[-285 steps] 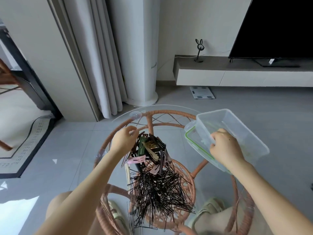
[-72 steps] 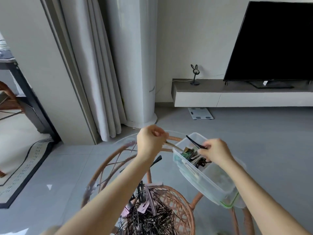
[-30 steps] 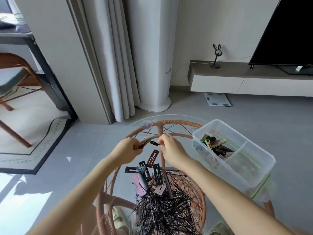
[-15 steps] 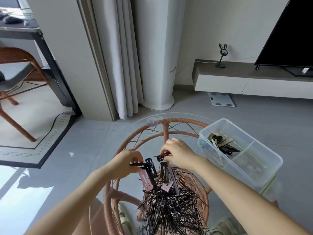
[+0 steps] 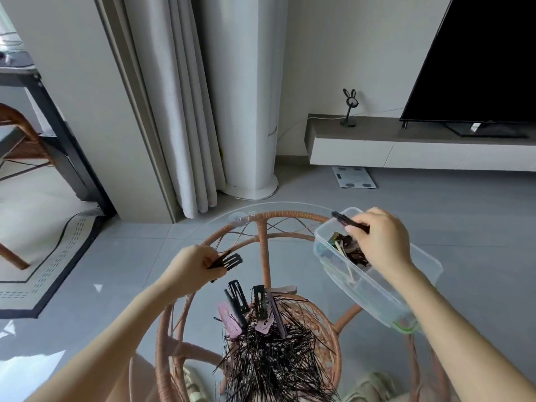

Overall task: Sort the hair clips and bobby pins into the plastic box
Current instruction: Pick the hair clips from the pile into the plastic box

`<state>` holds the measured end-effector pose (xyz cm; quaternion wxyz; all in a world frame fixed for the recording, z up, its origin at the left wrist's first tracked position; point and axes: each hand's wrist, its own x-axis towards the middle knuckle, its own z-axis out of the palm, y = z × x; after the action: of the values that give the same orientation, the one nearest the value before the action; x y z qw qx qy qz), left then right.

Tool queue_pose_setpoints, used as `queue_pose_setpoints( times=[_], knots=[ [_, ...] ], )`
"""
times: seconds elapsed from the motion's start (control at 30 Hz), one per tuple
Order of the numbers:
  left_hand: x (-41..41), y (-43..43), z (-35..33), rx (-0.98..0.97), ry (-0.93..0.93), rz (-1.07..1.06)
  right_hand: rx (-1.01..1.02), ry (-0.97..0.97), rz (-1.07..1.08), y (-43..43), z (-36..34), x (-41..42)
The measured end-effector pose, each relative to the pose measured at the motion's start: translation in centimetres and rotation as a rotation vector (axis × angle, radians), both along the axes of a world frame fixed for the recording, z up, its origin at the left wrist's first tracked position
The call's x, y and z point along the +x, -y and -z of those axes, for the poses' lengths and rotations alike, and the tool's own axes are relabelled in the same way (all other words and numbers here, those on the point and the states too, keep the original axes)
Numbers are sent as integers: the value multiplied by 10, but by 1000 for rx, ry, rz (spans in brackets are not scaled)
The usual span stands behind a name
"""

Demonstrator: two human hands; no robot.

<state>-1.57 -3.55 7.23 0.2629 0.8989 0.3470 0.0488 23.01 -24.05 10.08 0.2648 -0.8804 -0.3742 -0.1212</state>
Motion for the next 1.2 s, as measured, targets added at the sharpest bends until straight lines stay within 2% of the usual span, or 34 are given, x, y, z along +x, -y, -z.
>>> queue_pose_setpoints(
  times=[0.1, 0.13, 0.23, 0.3, 0.37, 0.47, 0.53, 0.63, 0.7, 0.77, 0.83, 0.93, 1.03, 1.2],
  knots=[
    [48, 26, -20, 4, 127, 54, -304, -203, 37, 4, 7, 27],
    [69, 39, -28, -8, 174, 76, -330, -272, 13, 5, 12, 31],
    [130, 77, -51, -41, 293, 146, -129, -281, 33, 10, 20, 29],
    [167, 95, -58, 2, 287, 208, 35, -242, 122, 20, 17, 29],
    [195, 106, -55, 36, 215, 274, 147, -229, 223, 35, 14, 31],
    [212, 116, -45, 124, -32, 410, 230, -222, 283, 56, 8, 25],
    [207, 113, -41, 233, -115, 474, 263, -193, 230, 63, 2, 15],
    [171, 97, -47, 225, -23, 458, 276, -174, 46, 61, -7, -16],
    [134, 79, -46, 171, -22, 411, 173, -194, -157, 52, -7, -44],
    [88, 59, -34, 144, -109, 345, -40, -243, -368, 38, 2, -73],
    [47, 44, -18, 126, -234, 269, -237, -268, -461, 21, 16, -91],
    [-3, 35, 6, 60, -353, 226, -441, -305, -443, -11, 40, -105],
    [-26, 34, 21, 23, -302, 252, -615, -307, -390, -34, 50, -108],
    [-28, 42, 26, 40, -271, 332, -564, -471, -401, -41, 49, -112]
  ],
)
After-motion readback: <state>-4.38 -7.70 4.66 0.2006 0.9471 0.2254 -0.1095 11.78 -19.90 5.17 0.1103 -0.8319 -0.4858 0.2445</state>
